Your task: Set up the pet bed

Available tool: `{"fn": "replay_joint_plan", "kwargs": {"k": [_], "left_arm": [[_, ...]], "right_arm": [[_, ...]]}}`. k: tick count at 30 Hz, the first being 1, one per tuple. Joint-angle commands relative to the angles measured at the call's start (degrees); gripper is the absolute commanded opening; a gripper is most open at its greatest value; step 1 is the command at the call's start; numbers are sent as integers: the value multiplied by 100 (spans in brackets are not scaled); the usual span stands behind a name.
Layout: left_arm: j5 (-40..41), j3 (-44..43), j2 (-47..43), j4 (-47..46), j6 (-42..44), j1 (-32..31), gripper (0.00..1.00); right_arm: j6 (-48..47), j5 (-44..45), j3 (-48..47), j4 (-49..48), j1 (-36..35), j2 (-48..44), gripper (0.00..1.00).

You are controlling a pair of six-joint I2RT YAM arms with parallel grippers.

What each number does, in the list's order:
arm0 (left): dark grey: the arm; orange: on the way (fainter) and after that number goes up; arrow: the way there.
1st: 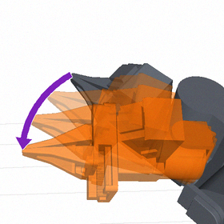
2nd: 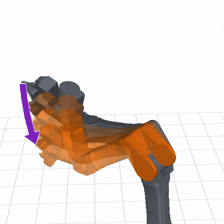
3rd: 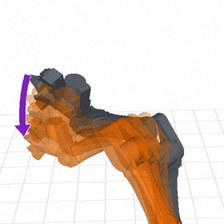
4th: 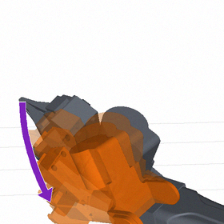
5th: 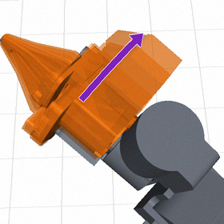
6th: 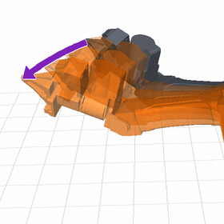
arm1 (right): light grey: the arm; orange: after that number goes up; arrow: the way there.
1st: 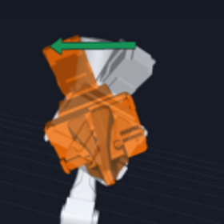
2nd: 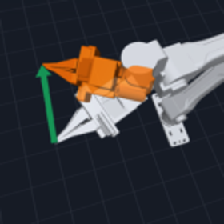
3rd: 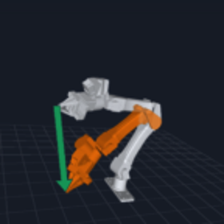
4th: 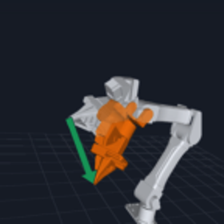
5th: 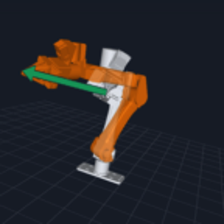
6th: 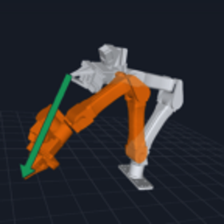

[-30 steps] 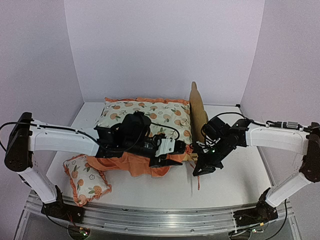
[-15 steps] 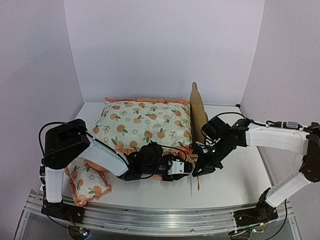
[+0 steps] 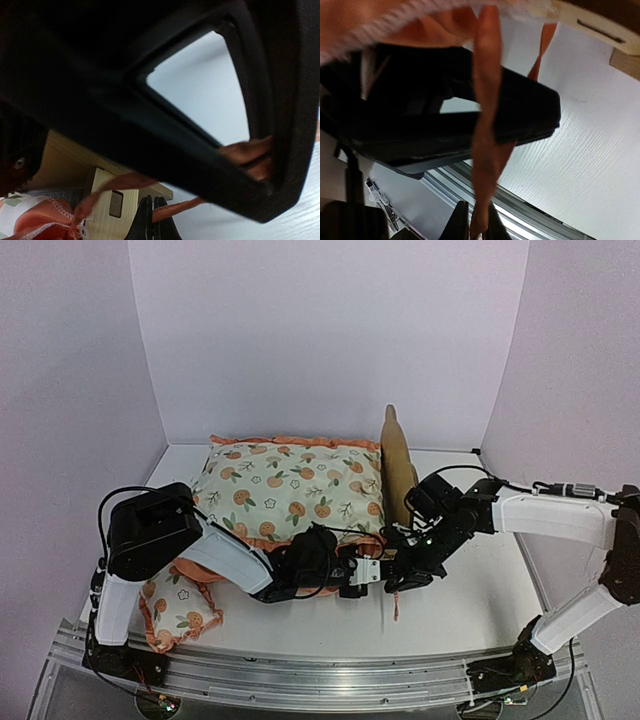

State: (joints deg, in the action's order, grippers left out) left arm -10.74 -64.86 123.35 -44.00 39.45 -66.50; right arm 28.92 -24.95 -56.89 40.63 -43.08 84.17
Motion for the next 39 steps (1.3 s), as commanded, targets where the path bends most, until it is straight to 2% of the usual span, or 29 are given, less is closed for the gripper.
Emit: {"fn": "replay_joint_plan", "kwargs": {"k": [1, 4, 7, 10, 13, 16, 20, 24, 27, 30, 31, 36, 39], "left_arm": [[107, 62, -243, -231, -85, 40, 0], [-115, 96, -448, 201, -280, 79, 0], [-415, 66, -559, 653, -485, 99, 0], [-482, 131, -591, 695, -575, 101, 0], [-455, 111, -582, 674, -614, 104, 0], [-490, 100, -562, 662, -614, 104, 0], [-468, 104, -549, 659, -615, 106, 0], [-446, 100, -557, 682, -603, 103, 0], [-413, 124, -575, 666, -587, 102, 0], [-404, 153, -590, 645, -585, 108, 0], [-401, 160, -595, 633, -583, 107, 0], [-370, 182, -601, 614, -588, 102, 0], [-382, 165, -584, 591, -594, 103, 0]], "right_arm": [[40, 351, 415, 200, 19, -289, 21], [22, 627, 642, 206, 17, -481, 35], [-188, 699, 605, 241, 18, -779, 42], [-391, 973, 563, 259, 17, -1442, 46], [-479, 1575, 546, 258, 19, -2110, 49], [-378, 2629, 363, 253, 19, -2454, 52], [-280, 3874, -23, -89, 14, -2345, 56], [-456, 3935, -86, -1178, 19, -2040, 57], [-539, 4144, -314, -1350, 14, -1694, 57], [-527, 4356, -410, -1560, 18, -1517, 54], [-528, 4368, -423, -1652, 18, -1482, 49], [-463, 4468, -582, -1810, 14, -1262, 16], [-370, 4594, -740, -1854, 17, -1140, 3]]}}
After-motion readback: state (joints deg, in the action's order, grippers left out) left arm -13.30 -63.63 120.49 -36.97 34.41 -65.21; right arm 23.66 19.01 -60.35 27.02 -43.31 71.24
